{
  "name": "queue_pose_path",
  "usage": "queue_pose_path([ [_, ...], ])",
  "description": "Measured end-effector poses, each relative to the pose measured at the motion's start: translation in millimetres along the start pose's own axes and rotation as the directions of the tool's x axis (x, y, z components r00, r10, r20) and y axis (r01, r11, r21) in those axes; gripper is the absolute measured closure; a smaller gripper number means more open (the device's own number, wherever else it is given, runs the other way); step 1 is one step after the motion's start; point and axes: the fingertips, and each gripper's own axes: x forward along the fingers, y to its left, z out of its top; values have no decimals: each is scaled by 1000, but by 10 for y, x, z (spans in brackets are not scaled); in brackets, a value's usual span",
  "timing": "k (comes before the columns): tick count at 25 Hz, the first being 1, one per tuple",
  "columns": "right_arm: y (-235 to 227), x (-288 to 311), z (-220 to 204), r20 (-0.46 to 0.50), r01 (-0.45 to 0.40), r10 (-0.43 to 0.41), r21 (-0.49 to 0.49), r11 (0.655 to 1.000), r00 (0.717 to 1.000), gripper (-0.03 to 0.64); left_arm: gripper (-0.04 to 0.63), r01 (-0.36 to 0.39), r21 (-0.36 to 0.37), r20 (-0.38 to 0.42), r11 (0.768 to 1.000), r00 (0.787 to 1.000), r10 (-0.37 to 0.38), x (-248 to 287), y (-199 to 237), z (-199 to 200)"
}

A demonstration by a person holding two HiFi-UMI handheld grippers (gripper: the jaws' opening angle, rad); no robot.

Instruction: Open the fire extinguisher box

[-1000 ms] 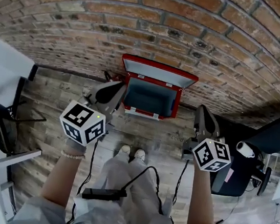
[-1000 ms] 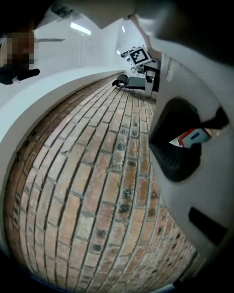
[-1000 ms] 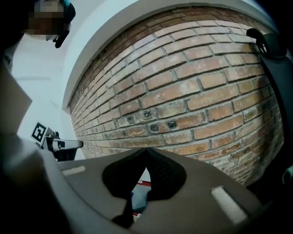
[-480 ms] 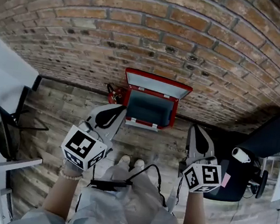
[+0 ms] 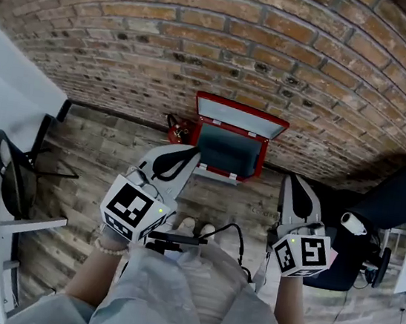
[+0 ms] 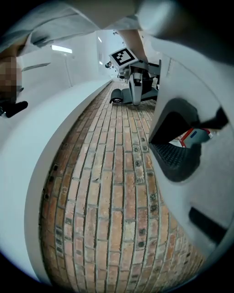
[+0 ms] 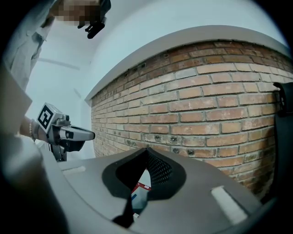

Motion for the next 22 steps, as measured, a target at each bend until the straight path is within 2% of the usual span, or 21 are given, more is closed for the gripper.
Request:
queue_pose_path([
  [4, 82, -21, 40, 1, -12, 12, -7, 1000, 1000, 620, 598, 0, 22, 6, 1000, 1000, -1, -55, -29, 57],
  [22, 239, -23, 10, -11, -32, 32, -21, 999, 999, 620, 598, -2, 21, 9, 1000, 1000, 2, -115, -52, 38],
])
